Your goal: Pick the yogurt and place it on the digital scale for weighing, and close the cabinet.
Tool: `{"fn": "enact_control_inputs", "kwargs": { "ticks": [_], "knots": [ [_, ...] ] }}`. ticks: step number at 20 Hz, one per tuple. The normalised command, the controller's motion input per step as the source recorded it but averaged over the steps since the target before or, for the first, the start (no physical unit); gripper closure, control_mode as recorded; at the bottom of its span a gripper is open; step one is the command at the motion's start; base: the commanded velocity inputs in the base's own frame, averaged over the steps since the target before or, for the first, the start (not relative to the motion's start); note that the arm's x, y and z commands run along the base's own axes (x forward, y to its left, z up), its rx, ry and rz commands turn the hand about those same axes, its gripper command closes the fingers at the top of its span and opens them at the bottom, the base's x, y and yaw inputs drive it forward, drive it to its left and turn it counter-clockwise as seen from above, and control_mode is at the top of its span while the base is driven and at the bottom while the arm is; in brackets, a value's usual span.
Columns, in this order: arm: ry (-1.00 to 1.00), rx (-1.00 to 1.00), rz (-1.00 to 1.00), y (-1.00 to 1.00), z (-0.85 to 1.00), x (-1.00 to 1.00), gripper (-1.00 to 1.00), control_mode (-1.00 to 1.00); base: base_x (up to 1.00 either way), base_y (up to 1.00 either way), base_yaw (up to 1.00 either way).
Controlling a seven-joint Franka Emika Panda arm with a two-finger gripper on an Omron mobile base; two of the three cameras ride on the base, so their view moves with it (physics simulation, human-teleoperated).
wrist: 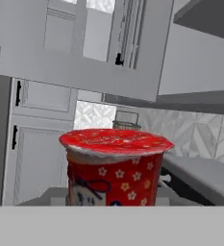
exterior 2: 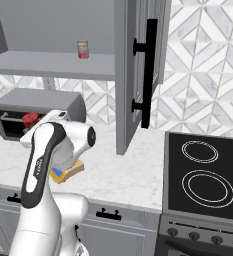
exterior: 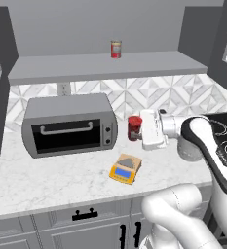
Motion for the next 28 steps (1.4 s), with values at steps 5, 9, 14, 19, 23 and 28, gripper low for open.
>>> {"fn": "enact_control_inputs", "kwargs": {
  "ticks": [5, 9, 14, 19, 23, 28],
  "knots": [
    [0.03, 0.0, 0.21, -0.01, -0.61, 0.21, 1.0, -1.0, 0.0, 0.0, 0.0],
    [0.12, 0.0, 0.12, -0.1, -0.46, 0.35, 1.0, -1.0, 0.0, 0.0, 0.0],
    [0.07, 0.0, 0.11, -0.31, -0.22, 0.45, 1.0, -1.0, 0.0, 0.0, 0.0],
    [0.1, 0.0, 0.13, -0.24, -0.3, 0.42, 1.0, -1.0, 0.0, 0.0, 0.0],
    [0.04, 0.0, 0.13, -0.19, -0.35, 0.26, 1.0, -1.0, 0.0, 0.0, 0.0],
    [-0.04, 0.0, 0.11, -0.06, -0.41, 0.09, 1.0, -1.0, 0.0, 0.0, 0.0]
  ]
}}
